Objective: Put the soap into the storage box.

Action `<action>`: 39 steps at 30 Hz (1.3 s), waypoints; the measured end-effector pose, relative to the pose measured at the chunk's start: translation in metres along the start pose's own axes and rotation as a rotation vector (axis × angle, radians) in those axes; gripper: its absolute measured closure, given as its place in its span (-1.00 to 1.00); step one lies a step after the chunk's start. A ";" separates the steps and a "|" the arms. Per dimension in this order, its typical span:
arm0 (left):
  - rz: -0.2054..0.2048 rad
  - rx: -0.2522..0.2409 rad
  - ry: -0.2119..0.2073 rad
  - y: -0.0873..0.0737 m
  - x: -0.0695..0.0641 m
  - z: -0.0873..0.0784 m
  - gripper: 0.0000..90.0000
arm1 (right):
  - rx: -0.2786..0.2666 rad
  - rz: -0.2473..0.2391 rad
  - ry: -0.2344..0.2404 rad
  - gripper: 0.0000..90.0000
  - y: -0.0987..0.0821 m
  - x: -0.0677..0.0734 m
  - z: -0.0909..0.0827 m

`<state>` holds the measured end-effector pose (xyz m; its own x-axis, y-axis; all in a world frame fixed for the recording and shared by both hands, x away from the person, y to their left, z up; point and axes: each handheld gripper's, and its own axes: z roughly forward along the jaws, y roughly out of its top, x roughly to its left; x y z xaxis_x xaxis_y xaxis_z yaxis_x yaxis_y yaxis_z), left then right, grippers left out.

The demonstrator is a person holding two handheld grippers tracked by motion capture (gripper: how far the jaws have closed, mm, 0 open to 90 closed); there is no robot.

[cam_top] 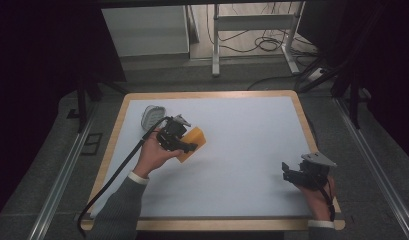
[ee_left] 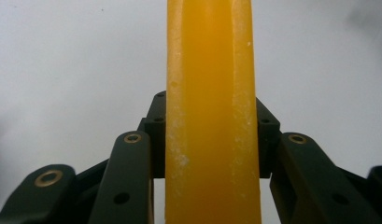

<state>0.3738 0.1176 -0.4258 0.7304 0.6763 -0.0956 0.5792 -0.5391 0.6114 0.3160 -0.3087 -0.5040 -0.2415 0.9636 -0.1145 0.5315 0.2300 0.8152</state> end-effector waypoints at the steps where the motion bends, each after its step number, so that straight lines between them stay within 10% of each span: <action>1: -0.004 -0.003 0.003 -0.001 0.002 -0.002 0.36 | 0.001 0.002 -0.001 -0.83 0.000 0.000 0.000; 39: -0.078 -0.042 0.063 -0.003 0.044 -0.029 0.36 | 0.008 -0.001 -0.007 -0.83 -0.001 0.000 0.001</action>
<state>0.3940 0.1634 -0.4093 0.6590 0.7461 -0.0958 0.6166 -0.4629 0.6367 0.3163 -0.3086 -0.5051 -0.2358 0.9645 -0.1192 0.5376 0.2316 0.8108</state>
